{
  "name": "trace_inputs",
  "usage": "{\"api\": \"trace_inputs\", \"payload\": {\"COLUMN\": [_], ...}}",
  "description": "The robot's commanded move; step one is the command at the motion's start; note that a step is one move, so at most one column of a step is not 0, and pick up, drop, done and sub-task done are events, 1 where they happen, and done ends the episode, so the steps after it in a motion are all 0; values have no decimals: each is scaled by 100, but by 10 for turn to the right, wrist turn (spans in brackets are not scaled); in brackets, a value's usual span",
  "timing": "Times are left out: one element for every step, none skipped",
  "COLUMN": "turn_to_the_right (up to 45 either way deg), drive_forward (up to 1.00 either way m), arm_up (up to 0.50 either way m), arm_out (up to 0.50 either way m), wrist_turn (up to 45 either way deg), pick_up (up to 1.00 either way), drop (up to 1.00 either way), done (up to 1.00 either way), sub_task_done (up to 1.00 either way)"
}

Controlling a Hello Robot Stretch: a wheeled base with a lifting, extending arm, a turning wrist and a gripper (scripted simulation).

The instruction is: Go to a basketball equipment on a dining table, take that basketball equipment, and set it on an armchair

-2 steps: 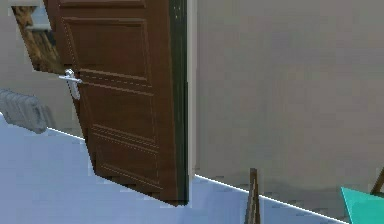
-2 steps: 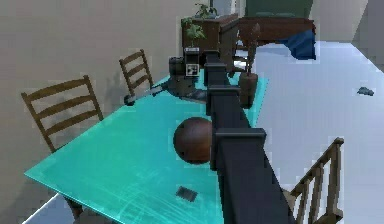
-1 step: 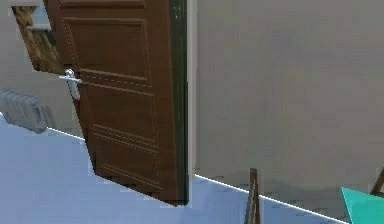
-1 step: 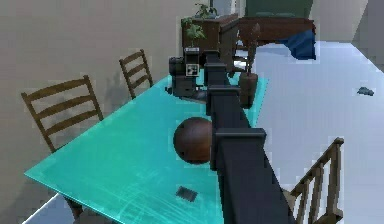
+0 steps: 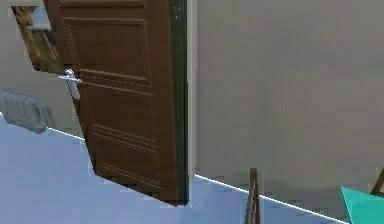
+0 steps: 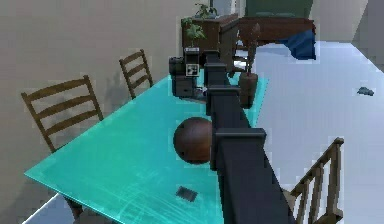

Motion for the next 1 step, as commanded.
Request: {"api": "trace_inputs", "payload": {"turn_to_the_right": [0], "drive_forward": [0], "arm_up": [-30], "arm_out": [0], "wrist_turn": [0], "pick_up": [0], "drop": [0], "done": [0], "sub_task_done": [0]}}
